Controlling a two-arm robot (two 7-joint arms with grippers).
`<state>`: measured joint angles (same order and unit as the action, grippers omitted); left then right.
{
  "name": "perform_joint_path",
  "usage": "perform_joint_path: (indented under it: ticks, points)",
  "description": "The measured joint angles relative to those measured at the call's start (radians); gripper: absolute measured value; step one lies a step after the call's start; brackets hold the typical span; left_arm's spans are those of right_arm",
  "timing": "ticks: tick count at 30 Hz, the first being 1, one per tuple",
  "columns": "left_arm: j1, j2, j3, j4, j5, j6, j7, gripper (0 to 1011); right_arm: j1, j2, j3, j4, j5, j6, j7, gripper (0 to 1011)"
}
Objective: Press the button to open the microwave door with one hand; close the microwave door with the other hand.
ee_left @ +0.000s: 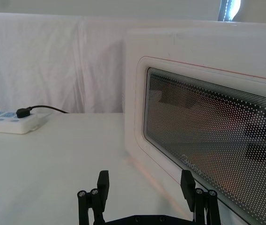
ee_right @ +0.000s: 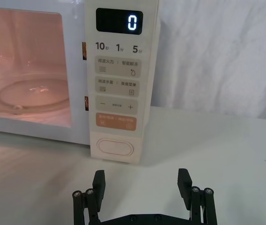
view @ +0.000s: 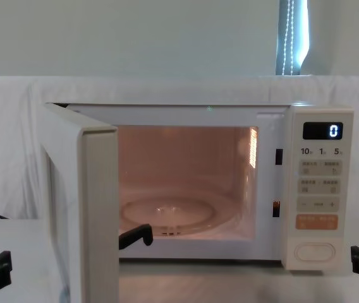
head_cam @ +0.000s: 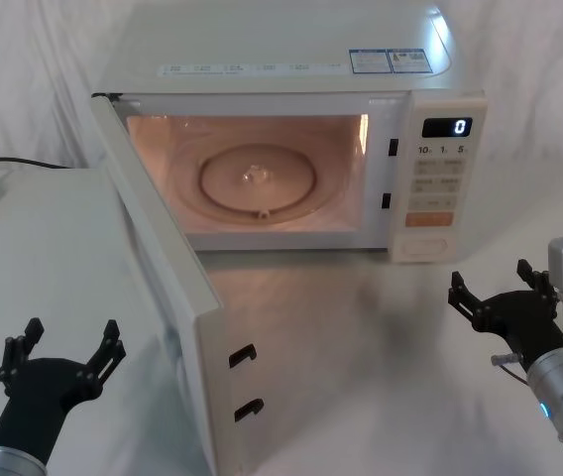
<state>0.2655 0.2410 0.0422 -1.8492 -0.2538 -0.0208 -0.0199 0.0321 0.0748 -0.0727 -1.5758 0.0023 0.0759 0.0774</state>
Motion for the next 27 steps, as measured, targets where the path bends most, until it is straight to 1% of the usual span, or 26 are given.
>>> perform_joint_path:
  ticks: [27]
  points:
    - [0.000,0.000,0.000,0.000,0.000,0.000,0.000,1001,0.001,0.000,-0.001,0.002,-0.002,0.002,0.002,1002]
